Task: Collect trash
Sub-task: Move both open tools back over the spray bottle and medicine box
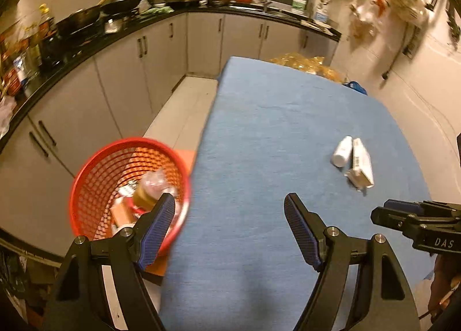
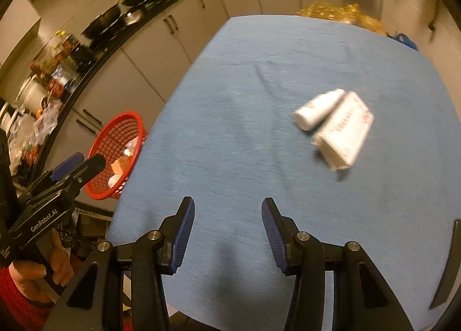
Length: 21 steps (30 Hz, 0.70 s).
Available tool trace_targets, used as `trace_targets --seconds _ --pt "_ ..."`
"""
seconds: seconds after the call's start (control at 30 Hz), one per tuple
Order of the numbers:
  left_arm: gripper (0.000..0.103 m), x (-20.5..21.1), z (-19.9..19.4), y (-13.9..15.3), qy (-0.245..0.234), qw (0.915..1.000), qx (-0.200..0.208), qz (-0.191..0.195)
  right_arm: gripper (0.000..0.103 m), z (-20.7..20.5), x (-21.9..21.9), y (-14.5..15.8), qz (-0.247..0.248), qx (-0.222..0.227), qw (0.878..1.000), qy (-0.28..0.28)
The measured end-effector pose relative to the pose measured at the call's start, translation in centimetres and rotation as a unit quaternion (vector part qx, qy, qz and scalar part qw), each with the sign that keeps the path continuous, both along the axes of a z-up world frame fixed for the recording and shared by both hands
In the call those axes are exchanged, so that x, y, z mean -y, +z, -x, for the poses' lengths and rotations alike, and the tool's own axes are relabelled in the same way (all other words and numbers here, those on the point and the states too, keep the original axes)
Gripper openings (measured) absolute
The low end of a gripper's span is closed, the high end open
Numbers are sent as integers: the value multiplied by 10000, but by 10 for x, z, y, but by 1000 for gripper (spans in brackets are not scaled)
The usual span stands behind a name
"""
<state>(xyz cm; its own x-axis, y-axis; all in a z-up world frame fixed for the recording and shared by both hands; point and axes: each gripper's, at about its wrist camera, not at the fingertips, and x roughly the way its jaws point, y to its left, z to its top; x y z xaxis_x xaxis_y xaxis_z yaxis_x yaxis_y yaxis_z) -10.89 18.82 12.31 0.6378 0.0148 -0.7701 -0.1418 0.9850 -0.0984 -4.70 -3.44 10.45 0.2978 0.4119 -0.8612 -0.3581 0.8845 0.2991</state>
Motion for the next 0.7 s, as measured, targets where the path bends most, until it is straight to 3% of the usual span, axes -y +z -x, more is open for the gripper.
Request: trace_targets --seconds 0.27,0.47,0.7 --pt "77 65 -16 12 -402 9992 12 -45 57 -10 69 15 -122 136 9987 -472" --pt "77 108 -38 14 -895 9958 -98 -142 57 -17 124 8 -253 -64 9951 -956" --pt "77 143 -90 1 -1448 9867 -250 -689 57 -15 163 10 -332 -80 9921 -1204"
